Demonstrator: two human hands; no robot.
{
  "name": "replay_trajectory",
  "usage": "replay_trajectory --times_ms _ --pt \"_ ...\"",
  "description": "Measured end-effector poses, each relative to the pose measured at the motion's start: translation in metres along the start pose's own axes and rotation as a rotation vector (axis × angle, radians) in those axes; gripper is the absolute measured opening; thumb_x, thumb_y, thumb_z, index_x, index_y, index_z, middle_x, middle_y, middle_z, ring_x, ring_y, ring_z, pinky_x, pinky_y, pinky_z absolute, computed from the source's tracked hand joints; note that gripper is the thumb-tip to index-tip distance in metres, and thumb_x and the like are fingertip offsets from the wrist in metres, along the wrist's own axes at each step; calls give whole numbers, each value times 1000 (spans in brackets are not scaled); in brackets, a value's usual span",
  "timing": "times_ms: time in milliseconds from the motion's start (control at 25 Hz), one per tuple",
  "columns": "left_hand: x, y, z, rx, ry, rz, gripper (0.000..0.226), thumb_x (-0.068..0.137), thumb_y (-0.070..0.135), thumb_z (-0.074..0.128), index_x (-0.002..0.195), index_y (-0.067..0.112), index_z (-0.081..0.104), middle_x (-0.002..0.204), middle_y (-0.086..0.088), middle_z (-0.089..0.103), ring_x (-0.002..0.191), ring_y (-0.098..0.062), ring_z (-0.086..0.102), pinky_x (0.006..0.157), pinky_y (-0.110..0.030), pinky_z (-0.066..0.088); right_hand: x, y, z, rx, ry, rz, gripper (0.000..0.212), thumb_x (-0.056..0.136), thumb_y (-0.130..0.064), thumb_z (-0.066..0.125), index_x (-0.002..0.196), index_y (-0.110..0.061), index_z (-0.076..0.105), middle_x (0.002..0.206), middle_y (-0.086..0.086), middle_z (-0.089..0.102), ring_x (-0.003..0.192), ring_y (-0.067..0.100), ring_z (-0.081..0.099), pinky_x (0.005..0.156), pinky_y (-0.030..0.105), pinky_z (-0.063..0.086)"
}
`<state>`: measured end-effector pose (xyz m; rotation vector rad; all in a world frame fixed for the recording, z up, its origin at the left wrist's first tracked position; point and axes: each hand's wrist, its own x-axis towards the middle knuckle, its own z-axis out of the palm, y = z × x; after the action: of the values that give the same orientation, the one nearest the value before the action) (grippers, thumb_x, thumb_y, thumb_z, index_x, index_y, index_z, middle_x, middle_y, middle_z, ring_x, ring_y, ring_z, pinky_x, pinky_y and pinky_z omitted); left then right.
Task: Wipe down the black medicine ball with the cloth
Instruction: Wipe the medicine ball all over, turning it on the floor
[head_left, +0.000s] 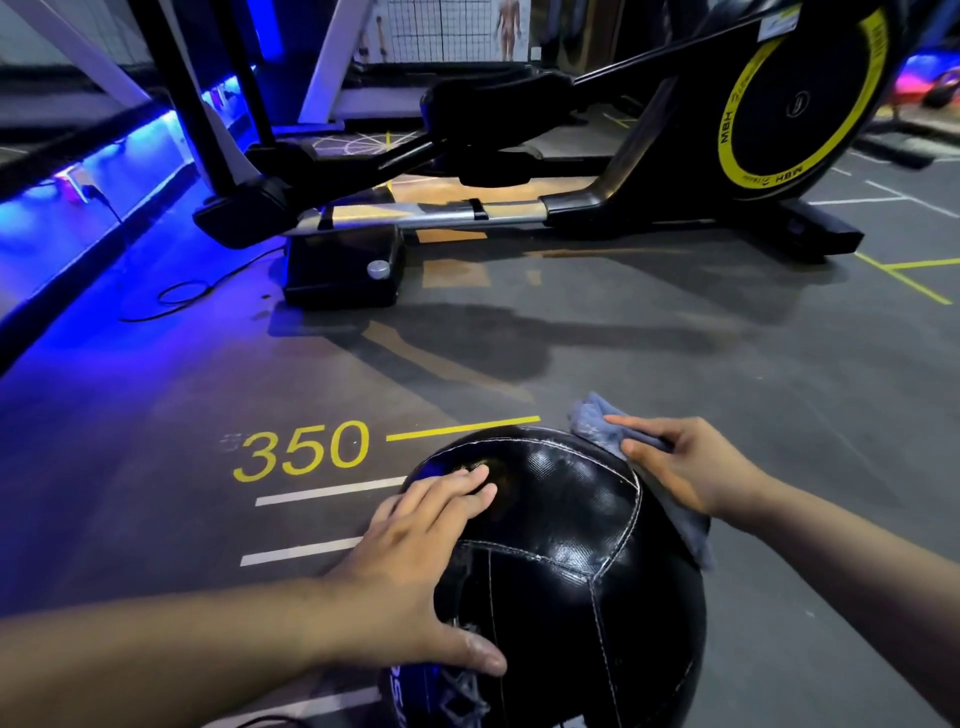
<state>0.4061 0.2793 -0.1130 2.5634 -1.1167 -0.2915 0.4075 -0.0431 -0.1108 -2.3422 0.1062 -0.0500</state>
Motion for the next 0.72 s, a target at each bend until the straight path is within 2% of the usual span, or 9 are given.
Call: replay_trajectory --times_ms 80,200,280,360,400,440,520,640,720 --pt "2 0 1 7 1 7 133 49 89 64 152 39 -4 151 32 -19 137 13 -23 113 -22 -9 -3 1 6 -42 91 44 31 89 -15 64 115 -31 69 118 -9 69 110 -1 59 95 14 40" --pt "3 1 3 26 10 18 133 49 91 62 151 39 -4 150 32 -20 137 12 -23 115 -23 -7 -8 -28 15 39 131 -112 30 90 -12 63 115 -27 70 113 -13 71 107 -4 61 98 14 42" --pt "4 0 3 27 25 15 134 48 92 62 152 39 -3 150 33 -18 138 12 -21 116 -25 -4 -6 -56 9 286 113 -155 26 94 -12 58 115 -23 70 111 -13 72 104 -3 63 95 15 45" --pt "6 1 3 17 27 15 133 47 93 61 152 40 -2 151 33 -17 138 12 -20 116 -26 -3 1 -75 0 594 26 -72 24 98 -14 53 115 -18 68 112 -3 73 104 9 67 94 22 49" --pt "7 1 4 17 24 17 133 47 93 61 152 40 -2 150 33 -17 138 12 -20 117 -26 -3 7 -77 -3 665 -10 -4 22 99 -18 52 114 -18 68 111 1 73 103 13 67 93 27 51" --pt "7 2 4 22 24 21 133 47 94 60 151 41 -3 150 33 -17 138 12 -21 117 -26 -3 11 -76 -5 652 -26 45 21 98 -21 52 111 -19 68 109 2 73 101 16 68 93 32 51" --pt "6 2 4 25 29 20 133 47 94 61 151 42 -4 149 35 -19 138 12 -21 116 -25 -3 17 -64 -3 453 3 108 18 97 -29 54 103 -20 69 101 1 74 93 15 67 91 35 52" --pt "5 -1 2 18 20 13 133 47 93 61 151 42 -4 149 36 -21 137 12 -22 115 -24 -3 22 -44 -3 143 96 172 17 94 -33 56 92 -20 67 82 -5 70 79 14 61 78 30 49" --pt "5 -1 2 7 21 14 133 47 92 62 151 41 -3 148 36 -21 138 12 -21 115 -25 -2 21 -35 -8 46 81 224 11 90 -28 61 97 -21 66 83 -2 70 81 16 63 77 30 49"
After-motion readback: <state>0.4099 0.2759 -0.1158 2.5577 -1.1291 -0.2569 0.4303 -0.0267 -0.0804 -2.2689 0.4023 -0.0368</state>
